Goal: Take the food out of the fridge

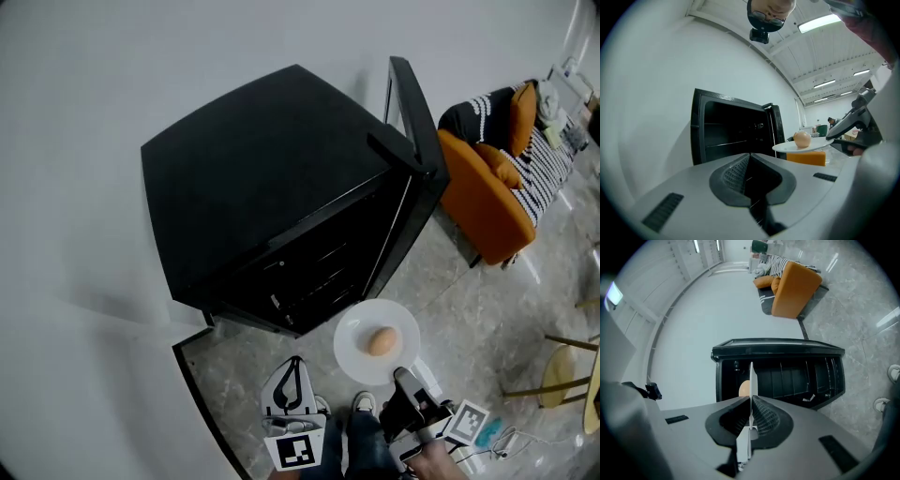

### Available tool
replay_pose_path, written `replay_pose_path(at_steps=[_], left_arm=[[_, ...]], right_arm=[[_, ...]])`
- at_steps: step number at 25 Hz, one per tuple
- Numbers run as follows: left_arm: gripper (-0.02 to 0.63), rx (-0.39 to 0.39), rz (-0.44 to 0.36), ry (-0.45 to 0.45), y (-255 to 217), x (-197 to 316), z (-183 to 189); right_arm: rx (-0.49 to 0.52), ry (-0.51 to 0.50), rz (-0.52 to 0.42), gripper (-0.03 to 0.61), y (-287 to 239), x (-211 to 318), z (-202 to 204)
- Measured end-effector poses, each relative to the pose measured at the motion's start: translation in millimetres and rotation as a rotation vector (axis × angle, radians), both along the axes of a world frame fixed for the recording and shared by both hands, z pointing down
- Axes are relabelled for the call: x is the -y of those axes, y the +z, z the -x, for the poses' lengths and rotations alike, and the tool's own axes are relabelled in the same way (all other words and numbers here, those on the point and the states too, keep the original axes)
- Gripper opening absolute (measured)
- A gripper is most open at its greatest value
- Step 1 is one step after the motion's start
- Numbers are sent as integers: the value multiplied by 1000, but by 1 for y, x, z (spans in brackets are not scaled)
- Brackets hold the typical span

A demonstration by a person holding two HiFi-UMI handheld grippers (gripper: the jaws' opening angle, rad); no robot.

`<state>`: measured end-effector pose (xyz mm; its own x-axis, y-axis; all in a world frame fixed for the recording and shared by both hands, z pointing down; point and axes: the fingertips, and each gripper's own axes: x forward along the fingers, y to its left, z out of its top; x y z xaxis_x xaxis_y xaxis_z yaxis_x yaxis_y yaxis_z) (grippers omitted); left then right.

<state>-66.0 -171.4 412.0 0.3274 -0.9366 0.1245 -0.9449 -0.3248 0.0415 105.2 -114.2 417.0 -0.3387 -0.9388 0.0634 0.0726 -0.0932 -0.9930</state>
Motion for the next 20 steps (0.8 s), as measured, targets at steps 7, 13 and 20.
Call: replay_pose_path(at_steps=[7,13,20], left_arm=[[14,12,-40,6,-62,-22,14],[14,3,-97,24,-110,-33,17],[14,-17,-126,48,-131,-45,16]], right_arm=[[-16,-9,-16,32,-72,-15,4],[-44,-7,-37,34,-120,-27,10],[-57,17,-70,34,-145,-41,11]])
